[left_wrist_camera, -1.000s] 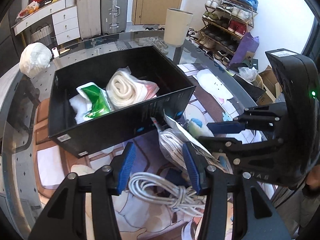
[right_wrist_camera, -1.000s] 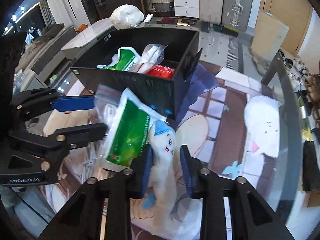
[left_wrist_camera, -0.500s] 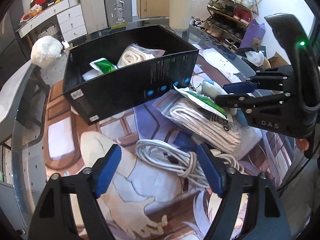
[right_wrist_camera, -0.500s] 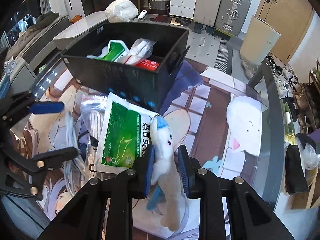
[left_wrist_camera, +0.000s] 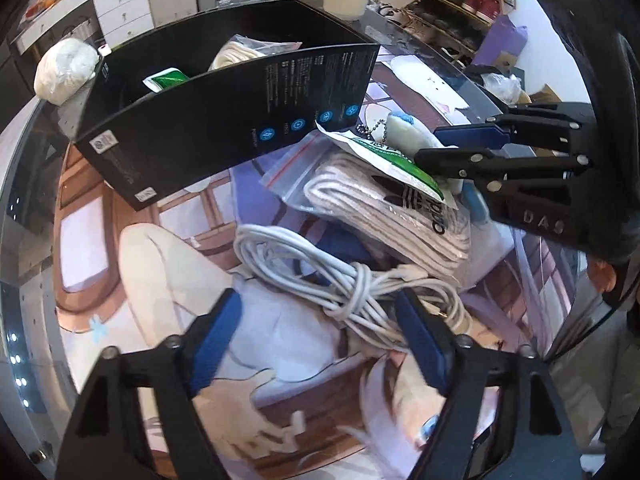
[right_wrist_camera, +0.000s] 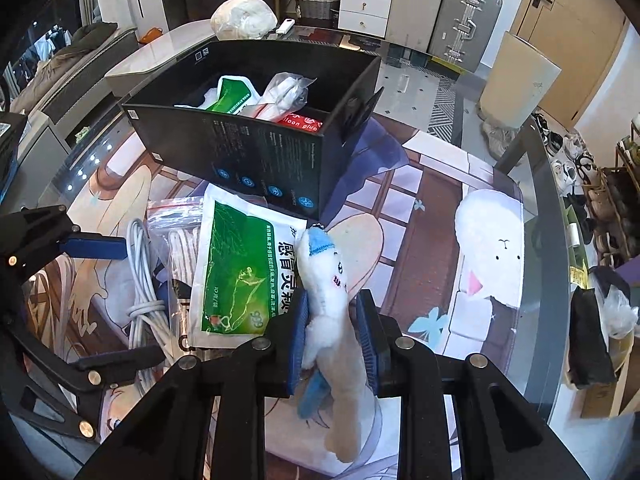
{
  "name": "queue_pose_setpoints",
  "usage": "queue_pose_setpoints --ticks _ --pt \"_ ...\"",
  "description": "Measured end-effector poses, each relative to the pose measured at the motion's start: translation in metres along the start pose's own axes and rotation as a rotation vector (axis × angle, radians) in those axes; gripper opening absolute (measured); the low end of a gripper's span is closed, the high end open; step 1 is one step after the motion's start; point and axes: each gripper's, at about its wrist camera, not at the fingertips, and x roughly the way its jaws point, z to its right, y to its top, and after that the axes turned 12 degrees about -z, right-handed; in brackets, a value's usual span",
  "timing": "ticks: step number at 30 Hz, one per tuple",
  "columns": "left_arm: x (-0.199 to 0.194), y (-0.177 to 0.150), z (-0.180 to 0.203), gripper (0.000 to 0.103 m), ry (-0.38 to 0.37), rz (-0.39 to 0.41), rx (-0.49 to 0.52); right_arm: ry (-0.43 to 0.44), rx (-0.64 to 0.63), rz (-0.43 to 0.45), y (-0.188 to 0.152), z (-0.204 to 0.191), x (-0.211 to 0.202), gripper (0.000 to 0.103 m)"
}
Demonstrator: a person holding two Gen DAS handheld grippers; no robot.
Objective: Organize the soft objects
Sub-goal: 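Close the left tool on the white cable coil while the right tool holds the plush toy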
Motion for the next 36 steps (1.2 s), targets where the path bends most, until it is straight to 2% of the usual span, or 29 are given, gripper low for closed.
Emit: queue_pose_setpoints --ticks 4,8,11,18,21,23,25,26,29,31,35,36 --pt "-0.003 -0.009 -0.023 0.073 -0.006 -0.023 -0.004 0.068 0.004 0.005 0.000 0.001 -0.004 0.026" --pt "-0.008 -0.017 -0.053 0.073 -0.008 -0.025 -0.072 0.042 -0.014 0.003 -0.001 -0.003 -0.006 0.026" --pt "-0.017 -0.018 -0.067 0.075 -0.047 -0.005 -0.127 0.044 -0.014 0.001 -0.001 -0.003 -0.006 0.026" --pt "-0.009 -0.001 -0.051 0.077 -0.102 0.006 -0.135 0.035 -0.005 -0.020 -0.006 0.001 -0.004 0.029" --pt "-0.003 0.004 -0.039 0.079 -0.049 -0.001 -0.098 0.028 -0.005 -0.029 -0.009 0.003 -0.003 0.031" --pt "-0.002 0.006 -0.034 0.076 -0.026 0.001 -0.057 0.040 -0.015 -0.041 -0.011 0.001 -0.001 0.033" --pt "-0.005 0.005 -0.030 0.053 -0.049 0.011 0.001 0.075 -0.018 -0.051 -0.012 -0.002 0.000 0.036" --pt "-0.007 0.004 -0.028 0.049 -0.048 0.012 0.021 0.113 -0.013 -0.057 -0.013 -0.002 0.000 0.037" --pt "-0.016 0.000 -0.025 0.047 0.071 0.040 0.074 0.252 -0.002 -0.064 -0.012 -0.003 -0.002 0.038" --pt "-0.015 -0.002 -0.032 0.046 0.090 0.042 0.060 0.301 -0.001 -0.072 -0.012 -0.006 0.000 0.041" --pt "-0.010 0.000 -0.047 0.053 0.019 0.036 0.011 0.163 -0.005 -0.054 -0.010 -0.013 0.002 0.045" --pt "-0.009 0.001 -0.048 0.062 0.029 0.039 0.005 0.166 0.000 -0.054 -0.010 -0.014 0.004 0.047"
